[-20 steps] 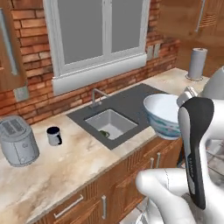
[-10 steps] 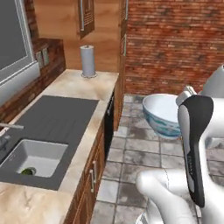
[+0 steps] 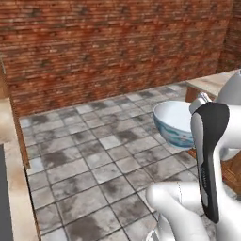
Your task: Clear the mugs and bowl far away from the sink.
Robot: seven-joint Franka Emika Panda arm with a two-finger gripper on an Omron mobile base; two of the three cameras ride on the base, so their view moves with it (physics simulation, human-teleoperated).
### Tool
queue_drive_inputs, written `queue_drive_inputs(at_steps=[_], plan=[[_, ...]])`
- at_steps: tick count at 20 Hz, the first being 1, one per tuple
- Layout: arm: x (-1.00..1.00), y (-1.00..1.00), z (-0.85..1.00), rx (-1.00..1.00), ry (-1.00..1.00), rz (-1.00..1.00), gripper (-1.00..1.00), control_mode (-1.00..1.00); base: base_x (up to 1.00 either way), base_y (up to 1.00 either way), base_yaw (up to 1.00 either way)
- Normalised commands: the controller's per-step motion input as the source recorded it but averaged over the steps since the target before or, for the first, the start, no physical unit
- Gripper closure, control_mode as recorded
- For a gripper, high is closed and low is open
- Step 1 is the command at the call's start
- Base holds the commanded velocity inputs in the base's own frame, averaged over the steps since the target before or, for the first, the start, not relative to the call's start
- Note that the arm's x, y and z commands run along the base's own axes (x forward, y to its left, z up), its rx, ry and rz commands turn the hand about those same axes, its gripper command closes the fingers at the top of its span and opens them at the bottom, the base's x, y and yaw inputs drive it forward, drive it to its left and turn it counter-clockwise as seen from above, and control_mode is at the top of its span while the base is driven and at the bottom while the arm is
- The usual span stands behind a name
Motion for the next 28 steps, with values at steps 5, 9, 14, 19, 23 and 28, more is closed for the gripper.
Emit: queue_drive_inputs(at_steps=[5,9,14,19,23,28], plan=[[0.0,0.0,0.0,0.0,0.0,0.0,1.0,1.0,0.0,-0.03,-0.97],[0.0,0.0,0.0,0.0,0.0,0.0,1.0,1.0,0.03,-0.05,-0.95],[0.0,0.0,0.0,0.0,0.0,0.0,1.0,1.0,0.81,0.37,-0.71],[0.0,0.0,0.0,0.0,0.0,0.0,1.0,1.0,1.0,0.83,-0.44],[0.0,0.0,0.0,0.0,0.0,0.0,1.0,1.0,1.0,0.7,-0.36],[0.0,0.0,0.0,0.0,0.0,0.0,1.0,1.0,1.0,0.43,-0.36]])
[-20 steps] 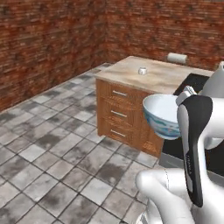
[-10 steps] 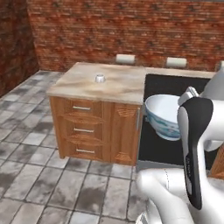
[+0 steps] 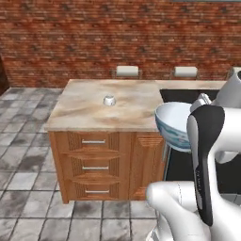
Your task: Clear the mugs and bowl far away from the sink.
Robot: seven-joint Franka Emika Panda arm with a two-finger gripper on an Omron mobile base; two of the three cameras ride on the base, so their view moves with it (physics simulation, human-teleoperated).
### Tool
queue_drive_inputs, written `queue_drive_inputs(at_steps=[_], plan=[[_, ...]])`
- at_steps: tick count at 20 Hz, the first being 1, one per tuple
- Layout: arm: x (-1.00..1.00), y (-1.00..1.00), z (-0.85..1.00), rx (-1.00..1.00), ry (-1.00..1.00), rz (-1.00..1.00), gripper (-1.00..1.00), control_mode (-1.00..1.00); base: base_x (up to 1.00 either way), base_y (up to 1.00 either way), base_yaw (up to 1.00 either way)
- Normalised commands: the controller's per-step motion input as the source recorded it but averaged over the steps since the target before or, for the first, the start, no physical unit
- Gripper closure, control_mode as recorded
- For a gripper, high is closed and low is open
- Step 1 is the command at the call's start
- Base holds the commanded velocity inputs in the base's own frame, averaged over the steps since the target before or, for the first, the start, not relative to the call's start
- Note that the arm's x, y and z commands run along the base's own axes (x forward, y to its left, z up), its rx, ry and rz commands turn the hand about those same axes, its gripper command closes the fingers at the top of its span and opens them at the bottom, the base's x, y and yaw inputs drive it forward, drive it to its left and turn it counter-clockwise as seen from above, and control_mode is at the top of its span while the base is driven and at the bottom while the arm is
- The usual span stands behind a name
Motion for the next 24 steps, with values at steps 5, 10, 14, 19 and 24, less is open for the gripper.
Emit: queue_drive_inputs(at_steps=[5,10,14,19,24], plan=[[0.0,0.0,0.0,0.0,0.0,0.0,1.0,1.0,1.0,0.01,-0.33],[0.0,0.0,0.0,0.0,0.0,0.0,1.0,1.0,1.0,0.03,-0.27],[0.0,0.0,0.0,0.0,0.0,0.0,1.0,1.0,0.99,0.52,-0.25],[0.0,0.0,0.0,0.0,0.0,0.0,1.0,1.0,0.48,0.47,-0.1],[0.0,0.0,0.0,0.0,0.0,0.0,1.0,1.0,0.11,0.11,0.02]])
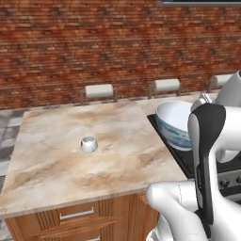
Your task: Clear the mugs and bowl far away from the sink.
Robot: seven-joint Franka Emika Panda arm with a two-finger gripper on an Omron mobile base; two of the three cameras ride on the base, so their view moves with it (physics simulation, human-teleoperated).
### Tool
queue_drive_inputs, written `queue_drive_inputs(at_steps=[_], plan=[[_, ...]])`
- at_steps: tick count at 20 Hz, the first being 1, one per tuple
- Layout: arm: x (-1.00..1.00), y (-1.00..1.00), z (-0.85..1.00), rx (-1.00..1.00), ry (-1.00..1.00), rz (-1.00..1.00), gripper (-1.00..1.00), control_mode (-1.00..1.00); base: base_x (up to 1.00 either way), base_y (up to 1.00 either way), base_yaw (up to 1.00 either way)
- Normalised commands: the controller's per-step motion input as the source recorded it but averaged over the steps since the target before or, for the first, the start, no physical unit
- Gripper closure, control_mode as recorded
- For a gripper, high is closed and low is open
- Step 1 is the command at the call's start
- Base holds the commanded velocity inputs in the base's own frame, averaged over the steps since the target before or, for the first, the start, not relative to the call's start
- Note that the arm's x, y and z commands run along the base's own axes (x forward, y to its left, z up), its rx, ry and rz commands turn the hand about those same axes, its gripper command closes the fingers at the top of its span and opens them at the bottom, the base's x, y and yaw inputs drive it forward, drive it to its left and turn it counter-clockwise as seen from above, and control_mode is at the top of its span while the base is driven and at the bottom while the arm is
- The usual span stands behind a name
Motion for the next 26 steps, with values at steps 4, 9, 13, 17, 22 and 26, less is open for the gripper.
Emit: queue_drive_inputs(at_steps=[4,9,13,17,22,26], plan=[[0.0,0.0,0.0,0.0,0.0,0.0,1.0,1.0,0.16,0.0,0.16],[0.0,0.0,0.0,0.0,0.0,0.0,1.0,1.0,0.28,0.06,0.19],[0.39,0.19,-0.42,0.0,0.03,0.15,1.0,-1.0,0.0,0.0,0.0],[0.55,0.18,-0.54,0.0,0.0,0.11,1.0,-1.0,0.0,0.0,0.0],[0.55,0.06,-0.54,-0.02,-0.04,0.05,1.0,-1.0,0.0,0.0,0.0],[0.4,0.0,-0.58,-0.06,-0.08,0.0,1.0,-1.0,0.0,0.0,0.0]])
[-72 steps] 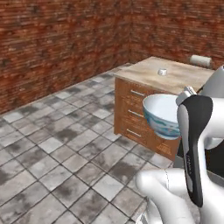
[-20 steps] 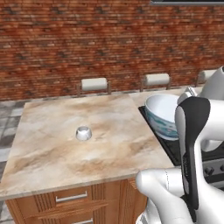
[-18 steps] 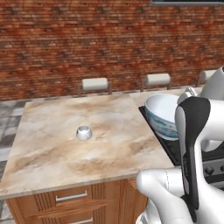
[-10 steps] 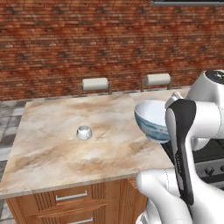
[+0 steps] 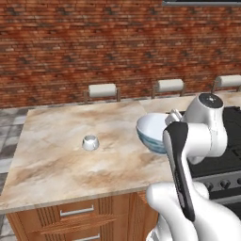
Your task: Clear the mugs and bowl far away from the sink.
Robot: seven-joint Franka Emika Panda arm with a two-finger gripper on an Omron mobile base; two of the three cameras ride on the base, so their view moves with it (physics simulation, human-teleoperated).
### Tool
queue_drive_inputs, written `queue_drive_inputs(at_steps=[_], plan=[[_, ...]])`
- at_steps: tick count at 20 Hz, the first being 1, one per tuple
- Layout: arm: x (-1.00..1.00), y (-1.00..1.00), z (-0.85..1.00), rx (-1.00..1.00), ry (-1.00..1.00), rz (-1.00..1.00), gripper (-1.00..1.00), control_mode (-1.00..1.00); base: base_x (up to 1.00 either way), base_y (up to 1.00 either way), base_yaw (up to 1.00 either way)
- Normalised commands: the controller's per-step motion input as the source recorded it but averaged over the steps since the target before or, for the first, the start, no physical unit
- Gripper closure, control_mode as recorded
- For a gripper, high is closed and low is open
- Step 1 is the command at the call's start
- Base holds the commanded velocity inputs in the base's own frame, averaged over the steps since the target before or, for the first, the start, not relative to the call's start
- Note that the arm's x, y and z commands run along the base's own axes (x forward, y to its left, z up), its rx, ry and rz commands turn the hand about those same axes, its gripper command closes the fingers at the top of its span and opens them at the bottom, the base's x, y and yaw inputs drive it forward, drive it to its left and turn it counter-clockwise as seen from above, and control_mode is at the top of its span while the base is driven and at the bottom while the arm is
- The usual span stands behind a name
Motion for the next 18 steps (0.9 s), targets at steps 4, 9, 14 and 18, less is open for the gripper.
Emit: queue_drive_inputs(at_steps=[4,9,14,18], plan=[[0.61,0.0,-0.48,-0.04,-0.01,0.0,1.0,-1.0,0.0,0.0,0.0],[0.57,0.0,-0.34,0.0,0.11,0.0,1.0,-1.0,0.0,0.0,0.0],[0.53,0.0,-0.19,0.0,0.15,0.0,1.0,-1.0,0.0,0.0,0.0],[0.54,0.0,-0.21,0.0,0.11,0.0,1.0,-1.0,0.0,0.0,0.0]])
